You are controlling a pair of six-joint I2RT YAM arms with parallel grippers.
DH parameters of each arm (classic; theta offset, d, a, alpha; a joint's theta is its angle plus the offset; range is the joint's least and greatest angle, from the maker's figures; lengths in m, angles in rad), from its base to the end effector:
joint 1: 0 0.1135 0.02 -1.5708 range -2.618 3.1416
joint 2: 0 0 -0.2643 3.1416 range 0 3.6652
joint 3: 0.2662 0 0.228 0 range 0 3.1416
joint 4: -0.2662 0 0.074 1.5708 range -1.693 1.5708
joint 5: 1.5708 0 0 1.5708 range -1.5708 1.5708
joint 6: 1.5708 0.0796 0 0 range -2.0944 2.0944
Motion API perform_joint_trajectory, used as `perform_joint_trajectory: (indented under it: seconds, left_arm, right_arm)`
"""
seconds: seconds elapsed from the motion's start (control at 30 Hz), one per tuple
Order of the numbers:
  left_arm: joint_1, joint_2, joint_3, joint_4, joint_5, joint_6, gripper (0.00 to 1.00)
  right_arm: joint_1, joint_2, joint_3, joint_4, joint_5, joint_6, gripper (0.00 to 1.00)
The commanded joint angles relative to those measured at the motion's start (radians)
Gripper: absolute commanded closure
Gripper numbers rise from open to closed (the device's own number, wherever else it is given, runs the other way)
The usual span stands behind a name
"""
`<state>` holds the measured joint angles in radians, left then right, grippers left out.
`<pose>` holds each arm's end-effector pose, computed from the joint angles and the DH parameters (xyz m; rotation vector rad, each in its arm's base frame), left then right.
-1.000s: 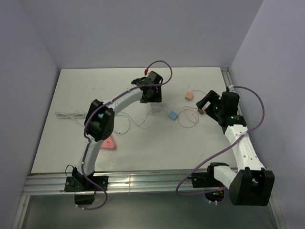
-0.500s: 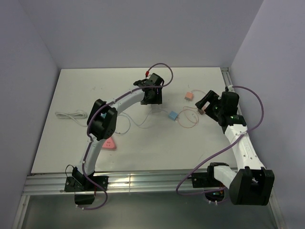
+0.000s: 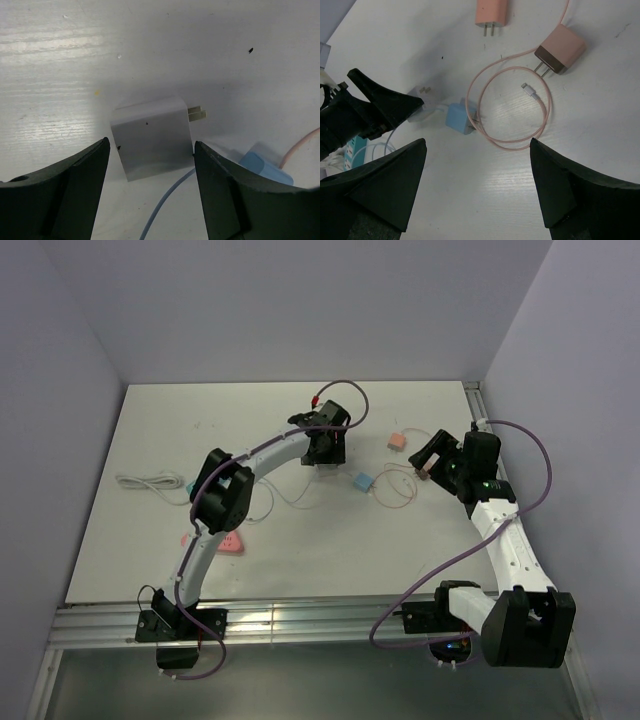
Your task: Insert the plug
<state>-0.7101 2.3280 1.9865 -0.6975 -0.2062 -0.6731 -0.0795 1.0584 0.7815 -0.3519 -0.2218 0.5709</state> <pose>0.3943 -0.3175 0.1575 -0.0251 2.5944 -0.2438 0.2417 -0.0017 0.2522 0.5918 2.1502 0.5163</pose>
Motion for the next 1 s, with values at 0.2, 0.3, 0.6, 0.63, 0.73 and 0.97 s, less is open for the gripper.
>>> perform_joint_trajectory:
  seconds: [0.2,0.3,0.6,0.63,0.73,0.97]
  left_arm:
    - [-0.014,0.013,0.017,0.024,-0.015,-0.017,0.30]
    - [-0.015,0.007,-0.003,0.035,-0.022,-0.006,0.40]
    - [-0.014,0.005,-0.038,0.038,-0.053,0.018,0.78]
    - [-0.014,-0.008,-0.040,0.044,-0.061,0.027,0.83]
    - [-0.015,-0.047,-0.040,0.050,-0.093,0.043,1.00]
    - [-0.009,-0.151,0.070,0.018,-0.144,0.110,1.00]
  right_arm:
    - [-0.005,-0.003,0.009,0.030,-0.010,-0.014,0.10]
    - [-0.005,-0.006,0.007,0.033,-0.013,-0.013,0.10]
    - [0.001,-0.014,0.009,0.034,-0.027,-0.008,0.10]
    - [0.003,-0.012,0.010,0.034,-0.028,-0.006,0.10]
    - [0.007,-0.008,0.010,0.034,-0.033,-0.008,0.10]
    - [0.023,0.000,0.024,0.034,-0.037,-0.014,0.10]
